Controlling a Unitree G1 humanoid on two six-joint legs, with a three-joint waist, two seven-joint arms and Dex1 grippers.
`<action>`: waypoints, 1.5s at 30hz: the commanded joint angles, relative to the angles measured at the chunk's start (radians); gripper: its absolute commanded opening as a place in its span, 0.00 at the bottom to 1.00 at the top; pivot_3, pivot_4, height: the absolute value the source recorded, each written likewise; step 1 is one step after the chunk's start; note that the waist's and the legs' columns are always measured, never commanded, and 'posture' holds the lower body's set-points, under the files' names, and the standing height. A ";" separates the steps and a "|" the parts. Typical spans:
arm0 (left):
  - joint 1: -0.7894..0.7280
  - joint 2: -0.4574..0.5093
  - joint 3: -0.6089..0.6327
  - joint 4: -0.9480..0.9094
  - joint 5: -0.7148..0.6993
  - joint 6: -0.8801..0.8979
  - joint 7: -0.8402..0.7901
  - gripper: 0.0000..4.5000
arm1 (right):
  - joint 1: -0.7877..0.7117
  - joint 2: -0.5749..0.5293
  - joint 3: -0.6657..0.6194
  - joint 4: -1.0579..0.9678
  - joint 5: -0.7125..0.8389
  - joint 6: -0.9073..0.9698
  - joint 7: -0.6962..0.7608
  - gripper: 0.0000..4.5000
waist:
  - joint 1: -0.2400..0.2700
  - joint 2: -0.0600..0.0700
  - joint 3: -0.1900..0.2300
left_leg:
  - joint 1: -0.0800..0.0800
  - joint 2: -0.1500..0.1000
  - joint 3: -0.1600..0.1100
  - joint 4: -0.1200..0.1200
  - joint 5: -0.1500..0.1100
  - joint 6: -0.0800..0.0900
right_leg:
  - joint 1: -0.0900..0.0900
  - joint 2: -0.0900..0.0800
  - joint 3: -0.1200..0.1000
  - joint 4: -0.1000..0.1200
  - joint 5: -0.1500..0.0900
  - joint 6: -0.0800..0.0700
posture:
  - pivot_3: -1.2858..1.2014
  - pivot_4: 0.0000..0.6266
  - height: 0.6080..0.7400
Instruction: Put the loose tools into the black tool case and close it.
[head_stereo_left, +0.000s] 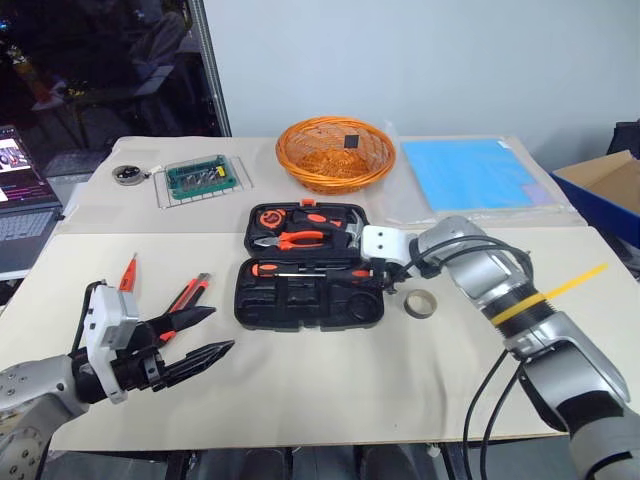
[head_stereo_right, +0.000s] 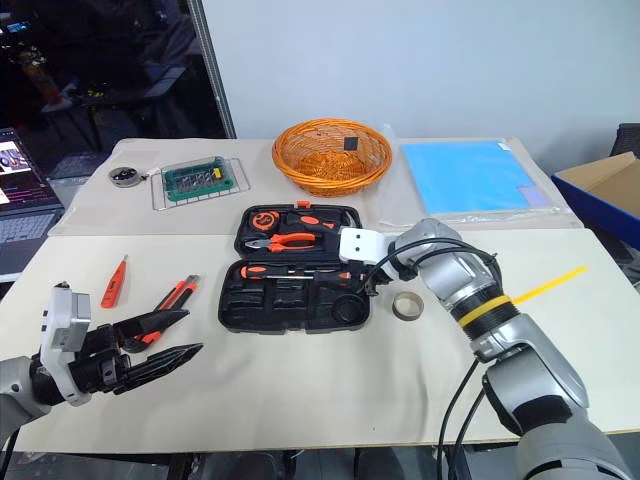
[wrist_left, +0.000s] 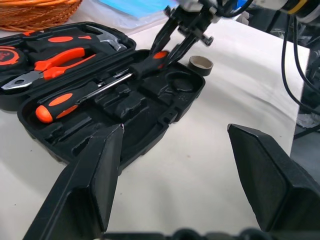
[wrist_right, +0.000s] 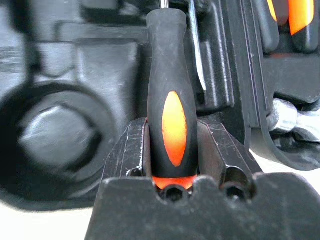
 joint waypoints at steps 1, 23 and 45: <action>-0.003 0.012 0.004 -0.039 -0.015 -0.025 0.010 0.79 | -0.021 -0.003 0.003 0.051 -0.054 -0.050 0.023 0.22 | 0.000 0.000 0.000 | 0.000 0.000 0.000 0.000 0.000 0.000 | 0.000 0.000 0.000 0.000 0.000 0.000 | 0.52 0.24 1.00; -0.018 0.014 -0.032 -0.012 0.009 -0.050 0.000 0.79 | -0.017 0.004 -0.093 0.008 -0.017 -0.146 0.121 0.71 | -0.003 0.000 0.000 | 0.000 0.000 0.000 -0.002 0.000 0.000 | -0.001 0.000 0.000 -0.001 0.000 0.000 | 0.52 0.24 1.00; -0.061 -0.009 -0.075 0.060 0.054 -0.093 0.011 0.79 | 0.376 0.326 -0.278 -0.423 -0.002 0.160 -0.559 0.00 | -0.005 0.001 0.001 | -0.005 0.000 0.001 -0.007 0.002 -0.004 | -0.011 0.000 0.002 0.002 0.000 -0.002 | 0.52 0.24 1.00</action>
